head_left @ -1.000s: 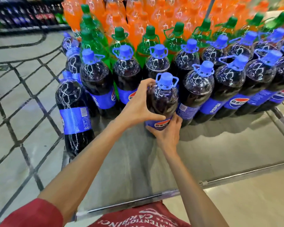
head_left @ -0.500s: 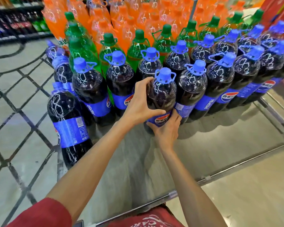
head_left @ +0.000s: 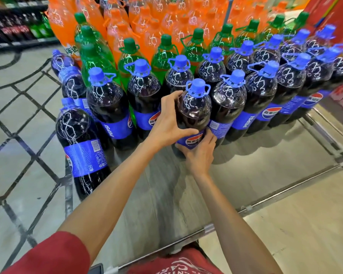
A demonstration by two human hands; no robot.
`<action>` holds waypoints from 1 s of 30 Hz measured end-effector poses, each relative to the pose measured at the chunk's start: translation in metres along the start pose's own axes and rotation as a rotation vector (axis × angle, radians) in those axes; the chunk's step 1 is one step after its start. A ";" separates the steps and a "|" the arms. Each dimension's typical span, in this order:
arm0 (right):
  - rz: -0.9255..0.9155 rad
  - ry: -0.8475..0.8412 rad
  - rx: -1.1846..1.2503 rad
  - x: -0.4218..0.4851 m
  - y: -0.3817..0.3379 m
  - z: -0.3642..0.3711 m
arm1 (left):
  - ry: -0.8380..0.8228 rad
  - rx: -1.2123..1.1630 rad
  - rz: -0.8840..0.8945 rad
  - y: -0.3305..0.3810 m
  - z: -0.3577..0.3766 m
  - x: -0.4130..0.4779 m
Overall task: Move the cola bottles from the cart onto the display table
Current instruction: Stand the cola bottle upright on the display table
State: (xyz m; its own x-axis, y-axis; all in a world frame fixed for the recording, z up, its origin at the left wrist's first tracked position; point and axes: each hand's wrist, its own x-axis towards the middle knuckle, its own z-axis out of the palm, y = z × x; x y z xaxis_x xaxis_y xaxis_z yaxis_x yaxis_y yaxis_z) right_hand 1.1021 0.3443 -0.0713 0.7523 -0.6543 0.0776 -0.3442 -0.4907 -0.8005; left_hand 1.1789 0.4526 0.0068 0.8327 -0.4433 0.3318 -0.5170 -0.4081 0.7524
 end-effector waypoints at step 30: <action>0.118 -0.561 -0.815 -0.031 0.023 -0.172 | -0.758 0.953 0.228 0.082 0.036 -0.056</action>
State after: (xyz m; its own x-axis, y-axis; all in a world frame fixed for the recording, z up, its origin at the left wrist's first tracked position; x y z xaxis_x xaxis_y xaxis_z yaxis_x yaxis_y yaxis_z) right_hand 0.9743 0.2539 0.0100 0.7728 -0.4604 -0.4368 -0.5560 -0.8230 -0.1163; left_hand 1.0827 0.4155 0.0291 0.5442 -0.8004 -0.2512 -0.8370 -0.5382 -0.0986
